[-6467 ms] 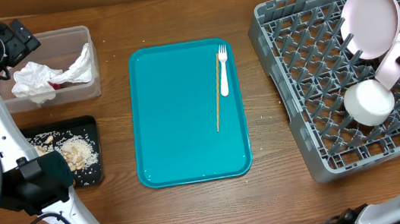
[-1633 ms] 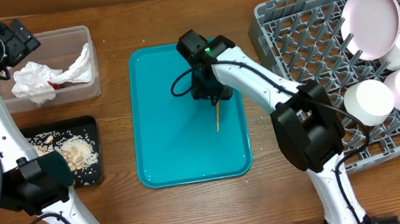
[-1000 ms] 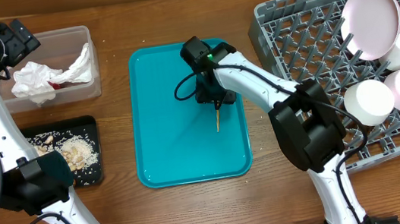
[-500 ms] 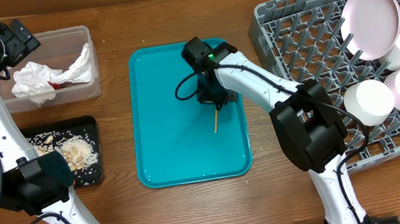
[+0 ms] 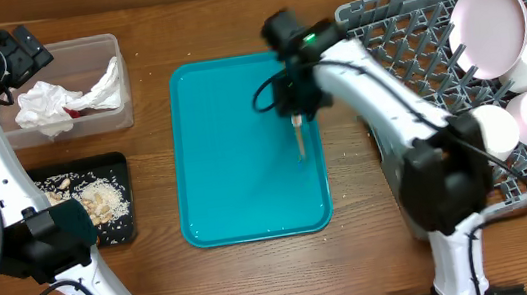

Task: Sort waste into correct bins and load items into the dishwasher rack
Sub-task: 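Carry the skewer right and drop it into the dish rack, then reach the right gripper back to the white fork and grasp it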

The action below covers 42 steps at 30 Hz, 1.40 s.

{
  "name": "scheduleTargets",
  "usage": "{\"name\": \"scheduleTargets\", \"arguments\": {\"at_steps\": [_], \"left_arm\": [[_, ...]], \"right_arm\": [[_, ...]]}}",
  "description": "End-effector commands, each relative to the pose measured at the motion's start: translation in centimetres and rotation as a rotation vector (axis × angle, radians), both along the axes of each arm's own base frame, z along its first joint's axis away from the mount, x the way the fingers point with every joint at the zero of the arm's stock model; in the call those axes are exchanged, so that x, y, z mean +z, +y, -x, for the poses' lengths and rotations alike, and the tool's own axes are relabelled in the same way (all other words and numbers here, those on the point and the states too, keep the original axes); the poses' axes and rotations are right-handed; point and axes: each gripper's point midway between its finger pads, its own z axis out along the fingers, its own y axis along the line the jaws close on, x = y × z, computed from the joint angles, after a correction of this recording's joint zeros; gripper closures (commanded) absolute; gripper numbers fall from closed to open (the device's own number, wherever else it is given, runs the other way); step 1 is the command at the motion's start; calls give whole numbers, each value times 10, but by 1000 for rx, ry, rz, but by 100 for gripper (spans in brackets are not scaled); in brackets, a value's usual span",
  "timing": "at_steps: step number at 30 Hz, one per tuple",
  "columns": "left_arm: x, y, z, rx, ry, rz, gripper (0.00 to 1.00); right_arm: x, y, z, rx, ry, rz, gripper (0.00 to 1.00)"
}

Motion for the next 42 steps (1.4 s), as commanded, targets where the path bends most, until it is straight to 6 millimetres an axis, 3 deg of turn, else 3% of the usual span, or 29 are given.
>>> {"name": "scheduleTargets", "arguments": {"at_steps": [1, 4, 7, 10, 15, 20, 24, 27, 33, 34, 35, 37, 42], "left_arm": [[15, -3, 6, 13, -29, -13, 0], [15, -3, 6, 13, -29, -13, 0], [15, -3, 6, 13, -29, -13, 0], [15, -3, 6, 13, -29, -13, 0], [15, -3, 6, 13, -29, -13, 0], [15, -3, 6, 13, -29, -13, 0], [15, -3, 6, 13, -29, -13, 0], [15, -3, 6, 13, -29, -13, 0], [15, -3, 6, 13, -29, -13, 0], [15, -3, 6, 13, -29, -13, 0], [15, -3, 6, 13, -29, -13, 0], [15, -3, 6, 13, -29, -13, 0], [15, -3, 6, 13, -29, -13, 0]], "right_arm": [[56, -61, -29, -6, -160, 22, 96], [67, -115, -44, 52, -209, 58, 96], [62, -149, -49, 72, -200, 72, 96], [53, -151, -49, 180, -194, -22, 96], [45, -149, -53, 194, -190, -41, 96], [37, -149, -56, 185, -178, -45, 65], [36, -149, -55, 126, -164, -61, 59], [39, -139, -51, 98, -143, -114, 59], [66, -88, -37, 127, -153, -272, 53], [68, -68, -34, 116, -143, -290, 36], [68, -62, -33, 114, -139, -294, 28], [60, -35, -30, 120, -123, -291, 0], [20, -8, -38, -67, -111, -130, 0]]}}
